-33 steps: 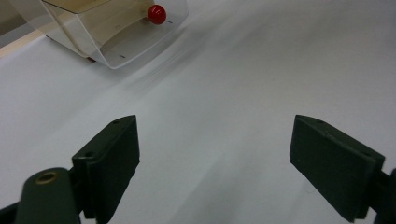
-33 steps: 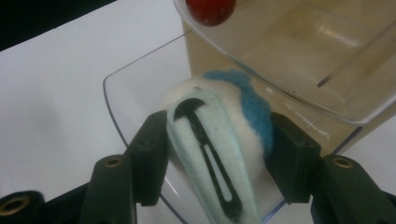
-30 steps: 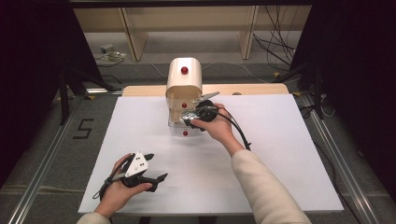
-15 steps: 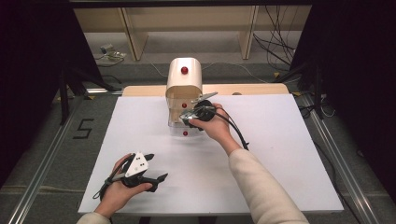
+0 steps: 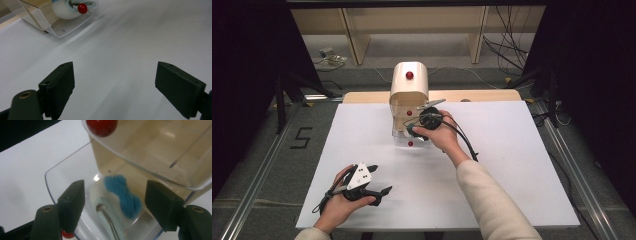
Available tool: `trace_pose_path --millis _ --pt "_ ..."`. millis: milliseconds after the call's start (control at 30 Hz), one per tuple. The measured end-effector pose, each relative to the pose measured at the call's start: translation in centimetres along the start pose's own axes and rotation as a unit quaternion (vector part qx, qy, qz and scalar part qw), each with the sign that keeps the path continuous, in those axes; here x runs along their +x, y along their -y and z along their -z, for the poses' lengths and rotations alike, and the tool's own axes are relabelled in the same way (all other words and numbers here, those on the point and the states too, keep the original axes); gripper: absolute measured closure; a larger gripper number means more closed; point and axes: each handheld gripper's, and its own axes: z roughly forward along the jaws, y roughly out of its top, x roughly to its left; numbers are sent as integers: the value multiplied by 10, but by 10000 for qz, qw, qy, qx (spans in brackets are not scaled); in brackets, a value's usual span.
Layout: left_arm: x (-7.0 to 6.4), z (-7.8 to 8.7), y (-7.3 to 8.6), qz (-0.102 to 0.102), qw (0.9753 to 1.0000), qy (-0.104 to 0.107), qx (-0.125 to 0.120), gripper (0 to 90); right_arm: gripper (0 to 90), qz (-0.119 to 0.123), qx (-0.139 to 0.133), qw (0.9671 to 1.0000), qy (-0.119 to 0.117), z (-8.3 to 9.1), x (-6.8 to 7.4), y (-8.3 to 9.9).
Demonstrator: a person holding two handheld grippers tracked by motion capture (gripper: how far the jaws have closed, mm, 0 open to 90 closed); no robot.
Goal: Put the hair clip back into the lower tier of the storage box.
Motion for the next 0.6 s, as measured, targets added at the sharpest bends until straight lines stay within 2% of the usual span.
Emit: trace_pose_path --millis 367,600 --pt "0 0 1 33 10000 -9 16 160 330 120 -110 9998 61 24 0 -2" --pt "-1 -1 1 61 10000 -9 23 160 329 62 -182 9997 135 39 -4 4"
